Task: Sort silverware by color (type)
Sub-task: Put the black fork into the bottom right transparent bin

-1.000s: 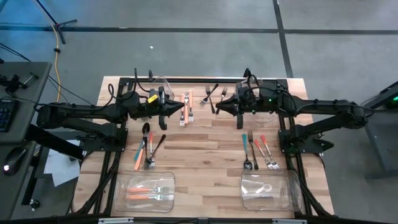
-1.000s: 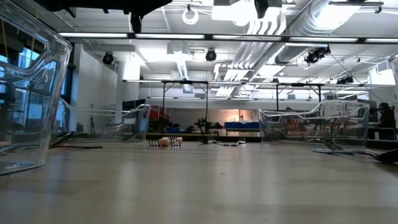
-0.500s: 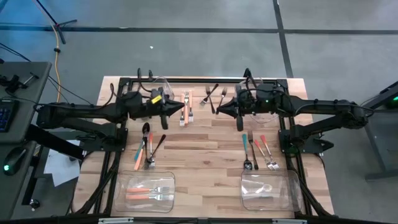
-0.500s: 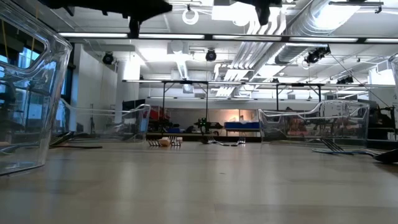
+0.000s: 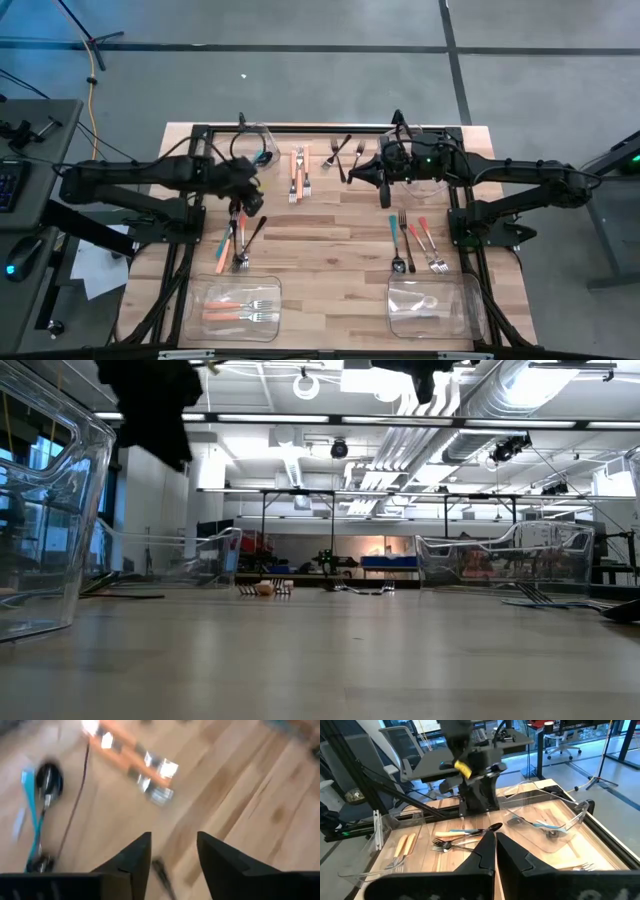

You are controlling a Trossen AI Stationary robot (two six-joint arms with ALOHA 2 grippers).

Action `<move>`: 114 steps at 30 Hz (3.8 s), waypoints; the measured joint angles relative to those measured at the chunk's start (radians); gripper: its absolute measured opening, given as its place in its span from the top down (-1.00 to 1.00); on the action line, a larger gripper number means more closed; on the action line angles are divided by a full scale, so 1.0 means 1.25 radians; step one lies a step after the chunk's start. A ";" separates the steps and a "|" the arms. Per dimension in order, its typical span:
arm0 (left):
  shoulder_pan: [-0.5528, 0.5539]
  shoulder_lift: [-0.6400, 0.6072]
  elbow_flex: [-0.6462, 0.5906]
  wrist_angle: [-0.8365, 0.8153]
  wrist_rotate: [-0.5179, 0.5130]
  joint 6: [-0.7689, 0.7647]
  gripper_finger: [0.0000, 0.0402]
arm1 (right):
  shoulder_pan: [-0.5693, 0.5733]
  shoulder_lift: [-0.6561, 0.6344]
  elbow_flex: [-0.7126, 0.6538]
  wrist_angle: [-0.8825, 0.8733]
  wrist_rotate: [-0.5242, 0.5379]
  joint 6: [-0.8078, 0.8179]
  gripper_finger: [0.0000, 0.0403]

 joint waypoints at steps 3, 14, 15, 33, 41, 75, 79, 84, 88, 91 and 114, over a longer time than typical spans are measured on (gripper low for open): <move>-0.028 0.005 -0.033 -0.008 0.000 -0.053 0.17 | -0.001 0.000 0.000 0.000 0.000 0.000 1.00; -0.118 0.113 -0.111 0.007 0.079 -0.177 0.17 | -0.001 0.000 0.000 -0.009 0.000 0.002 1.00; -0.126 0.131 -0.111 0.014 0.079 -0.181 0.17 | -0.001 0.000 0.000 -0.009 0.000 0.002 1.00; -0.176 0.389 -0.111 0.060 0.112 -0.240 0.18 | -0.001 0.000 0.000 -0.021 0.001 0.015 1.00; -0.176 0.433 -0.109 0.064 0.116 -0.240 0.18 | -0.001 0.000 0.000 -0.036 0.001 0.014 1.00; -0.171 0.336 -0.107 0.100 0.226 -0.119 0.98 | -0.001 0.000 0.000 -0.036 0.000 0.002 1.00; -0.149 0.232 -0.096 0.104 0.223 -0.086 0.99 | -0.001 0.000 0.000 -0.036 0.000 0.000 1.00; -0.113 0.090 -0.077 0.190 0.126 -0.042 0.99 | -0.001 0.000 0.000 -0.033 -0.039 0.000 1.00; -0.063 0.006 -0.076 0.407 0.086 0.068 0.99 | 0.000 0.000 0.000 -0.032 -0.075 0.000 1.00; -0.019 -0.015 -0.075 0.587 0.078 0.168 0.99 | 0.000 0.000 0.000 -0.023 -0.075 0.012 1.00; 0.120 0.172 -0.075 1.199 0.233 0.321 0.99 | 0.000 0.002 0.000 0.130 -0.027 0.041 0.96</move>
